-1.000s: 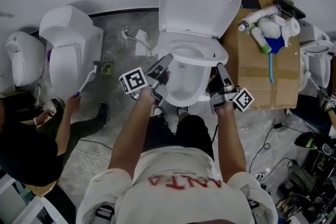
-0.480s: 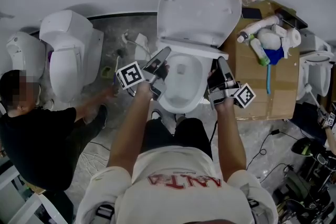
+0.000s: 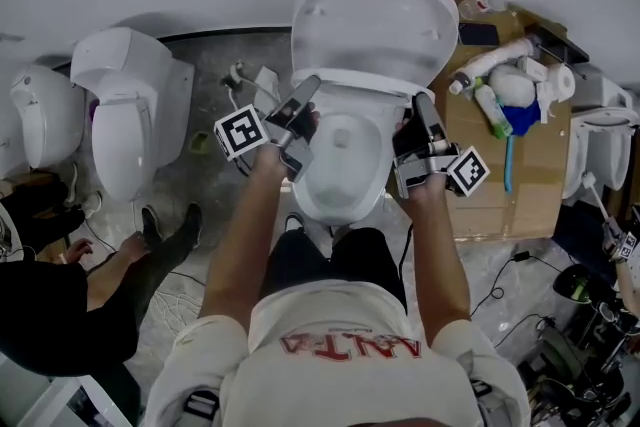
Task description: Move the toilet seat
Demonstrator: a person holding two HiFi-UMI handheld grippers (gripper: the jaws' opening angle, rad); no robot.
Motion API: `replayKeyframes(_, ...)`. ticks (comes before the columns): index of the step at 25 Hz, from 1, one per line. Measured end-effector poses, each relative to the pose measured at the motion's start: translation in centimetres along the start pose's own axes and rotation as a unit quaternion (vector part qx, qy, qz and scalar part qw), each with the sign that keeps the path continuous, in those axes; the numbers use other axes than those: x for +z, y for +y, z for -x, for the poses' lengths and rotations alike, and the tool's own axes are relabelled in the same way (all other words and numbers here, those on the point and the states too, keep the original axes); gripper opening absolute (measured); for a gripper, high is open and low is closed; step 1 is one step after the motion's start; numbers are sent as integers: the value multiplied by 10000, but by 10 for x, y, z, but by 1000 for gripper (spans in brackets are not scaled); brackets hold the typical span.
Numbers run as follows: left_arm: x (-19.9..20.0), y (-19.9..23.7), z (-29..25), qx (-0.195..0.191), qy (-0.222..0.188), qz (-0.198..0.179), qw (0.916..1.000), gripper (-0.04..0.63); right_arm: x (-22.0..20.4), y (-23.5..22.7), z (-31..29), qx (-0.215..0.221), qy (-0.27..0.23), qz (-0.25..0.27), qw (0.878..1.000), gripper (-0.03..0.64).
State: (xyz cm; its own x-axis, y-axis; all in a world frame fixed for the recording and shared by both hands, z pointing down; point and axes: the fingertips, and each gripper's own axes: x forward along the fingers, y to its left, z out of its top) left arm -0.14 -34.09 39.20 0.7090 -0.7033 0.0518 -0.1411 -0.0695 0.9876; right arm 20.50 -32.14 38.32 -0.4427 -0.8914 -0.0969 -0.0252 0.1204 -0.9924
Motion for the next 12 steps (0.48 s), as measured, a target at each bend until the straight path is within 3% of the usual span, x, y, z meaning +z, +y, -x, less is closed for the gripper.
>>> replayKeyframes(12, 32, 7, -35, 194, -68, -175, 9996, 124, 27, -8, -42, -103, -64, -124, 9998, 80)
